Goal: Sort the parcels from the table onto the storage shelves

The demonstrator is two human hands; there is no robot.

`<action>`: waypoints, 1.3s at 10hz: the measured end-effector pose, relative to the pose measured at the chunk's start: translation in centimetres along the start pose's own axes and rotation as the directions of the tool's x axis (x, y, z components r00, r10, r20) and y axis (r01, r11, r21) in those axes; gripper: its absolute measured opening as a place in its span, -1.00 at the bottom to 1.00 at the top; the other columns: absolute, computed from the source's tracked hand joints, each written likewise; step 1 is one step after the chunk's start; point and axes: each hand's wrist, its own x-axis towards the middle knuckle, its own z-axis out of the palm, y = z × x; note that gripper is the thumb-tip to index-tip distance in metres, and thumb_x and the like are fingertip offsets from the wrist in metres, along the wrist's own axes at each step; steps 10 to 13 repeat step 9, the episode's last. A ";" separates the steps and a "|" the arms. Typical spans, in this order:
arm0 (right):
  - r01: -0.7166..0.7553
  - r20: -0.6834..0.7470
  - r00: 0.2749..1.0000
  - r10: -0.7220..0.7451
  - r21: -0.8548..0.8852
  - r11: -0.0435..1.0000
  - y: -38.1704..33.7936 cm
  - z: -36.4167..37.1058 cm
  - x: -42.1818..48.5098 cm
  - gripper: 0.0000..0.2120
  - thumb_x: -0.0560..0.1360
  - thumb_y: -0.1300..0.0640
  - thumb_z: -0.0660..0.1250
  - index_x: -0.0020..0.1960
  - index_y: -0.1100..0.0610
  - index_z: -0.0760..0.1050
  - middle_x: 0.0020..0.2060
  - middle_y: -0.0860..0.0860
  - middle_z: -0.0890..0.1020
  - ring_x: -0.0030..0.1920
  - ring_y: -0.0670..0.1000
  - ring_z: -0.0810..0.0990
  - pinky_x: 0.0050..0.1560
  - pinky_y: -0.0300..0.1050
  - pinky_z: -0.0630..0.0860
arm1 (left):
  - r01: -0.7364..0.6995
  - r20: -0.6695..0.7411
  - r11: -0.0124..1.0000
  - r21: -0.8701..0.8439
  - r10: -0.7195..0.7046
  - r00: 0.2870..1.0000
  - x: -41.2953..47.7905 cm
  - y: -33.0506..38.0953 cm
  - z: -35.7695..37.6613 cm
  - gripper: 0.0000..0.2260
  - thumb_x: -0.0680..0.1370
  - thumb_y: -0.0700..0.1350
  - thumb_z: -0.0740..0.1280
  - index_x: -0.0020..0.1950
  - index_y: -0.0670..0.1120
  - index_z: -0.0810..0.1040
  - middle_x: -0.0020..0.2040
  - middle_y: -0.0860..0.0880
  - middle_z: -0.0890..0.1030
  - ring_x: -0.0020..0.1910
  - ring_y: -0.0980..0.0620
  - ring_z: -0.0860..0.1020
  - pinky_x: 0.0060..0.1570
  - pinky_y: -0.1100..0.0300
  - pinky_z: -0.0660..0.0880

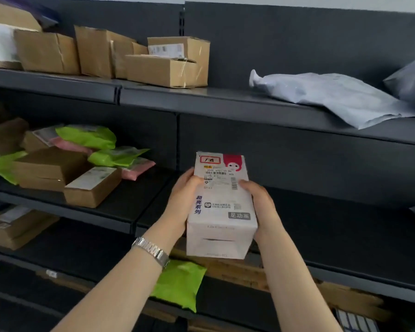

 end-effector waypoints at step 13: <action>0.056 -0.353 0.917 -0.187 -0.349 0.935 -1.8 3.0 13.9 -0.67 0.59 0.07 0.40 0.31 0.17 0.52 -0.04 0.12 0.70 -0.16 0.08 0.68 -0.25 -0.11 0.59 | 0.138 0.007 0.971 0.196 -0.142 0.990 18.3 -1.9 0.9 -0.80 0.67 -0.05 0.28 -0.04 -0.13 0.59 0.07 -0.29 0.69 -0.16 -0.13 0.66 -0.23 0.06 0.61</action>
